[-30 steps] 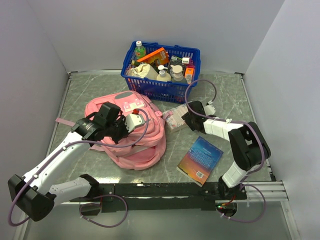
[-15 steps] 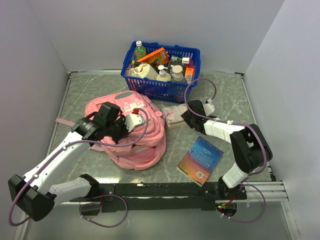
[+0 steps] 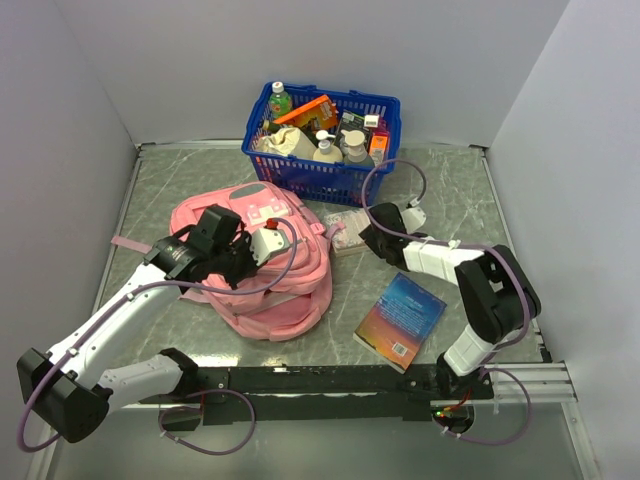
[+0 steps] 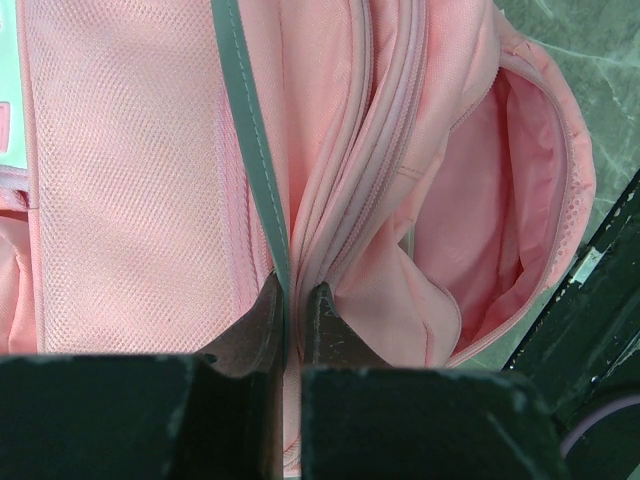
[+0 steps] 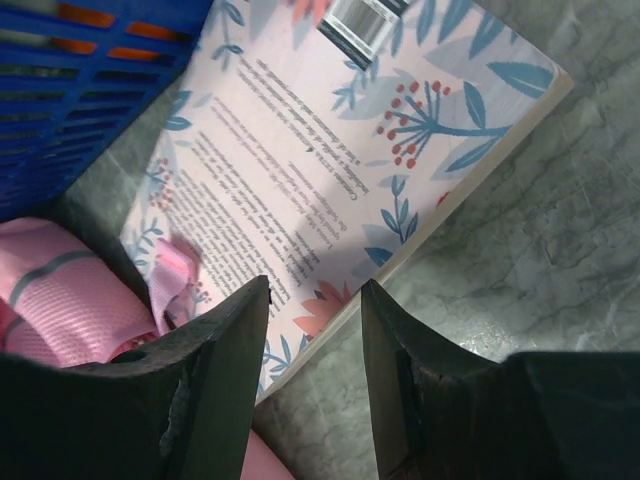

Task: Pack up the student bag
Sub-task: Pick up the book from the center of the board.

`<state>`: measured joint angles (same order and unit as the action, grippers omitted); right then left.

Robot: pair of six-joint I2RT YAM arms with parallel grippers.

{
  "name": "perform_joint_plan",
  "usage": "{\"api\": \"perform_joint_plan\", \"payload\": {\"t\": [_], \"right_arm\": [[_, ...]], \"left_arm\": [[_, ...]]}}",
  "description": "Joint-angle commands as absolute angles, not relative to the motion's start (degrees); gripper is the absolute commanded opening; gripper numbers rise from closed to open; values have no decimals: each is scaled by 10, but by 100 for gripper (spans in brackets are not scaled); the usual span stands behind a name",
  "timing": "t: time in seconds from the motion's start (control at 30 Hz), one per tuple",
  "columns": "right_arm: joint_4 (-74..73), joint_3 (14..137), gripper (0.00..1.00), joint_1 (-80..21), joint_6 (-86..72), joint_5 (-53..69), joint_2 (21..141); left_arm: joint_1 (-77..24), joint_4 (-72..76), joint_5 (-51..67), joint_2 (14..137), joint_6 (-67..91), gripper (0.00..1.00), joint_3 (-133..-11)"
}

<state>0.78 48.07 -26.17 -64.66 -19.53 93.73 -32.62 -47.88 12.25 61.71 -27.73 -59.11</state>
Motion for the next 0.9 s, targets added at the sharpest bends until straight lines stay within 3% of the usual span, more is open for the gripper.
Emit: {"api": "perform_joint_plan", "payload": {"t": [0.0, 0.2, 0.7, 0.83, 0.87], "right_arm": [[121, 498, 49, -258, -630, -258, 889], [133, 498, 49, -258, -617, -249, 893], [4, 524, 49, -263, -730, -207, 947], [-13, 530, 32, -262, -744, -200, 953], [-14, 532, 22, -262, -744, -201, 954]], "left_arm": [[-309, -345, 77, 604, -290, 1, -599], [-309, -344, 80, 602, -291, 1, -591], [-308, -347, 80, 599, -298, 1, -592], [-308, -347, 85, 600, -296, 1, -594], [-308, -349, 85, 601, -296, 1, -595]]}}
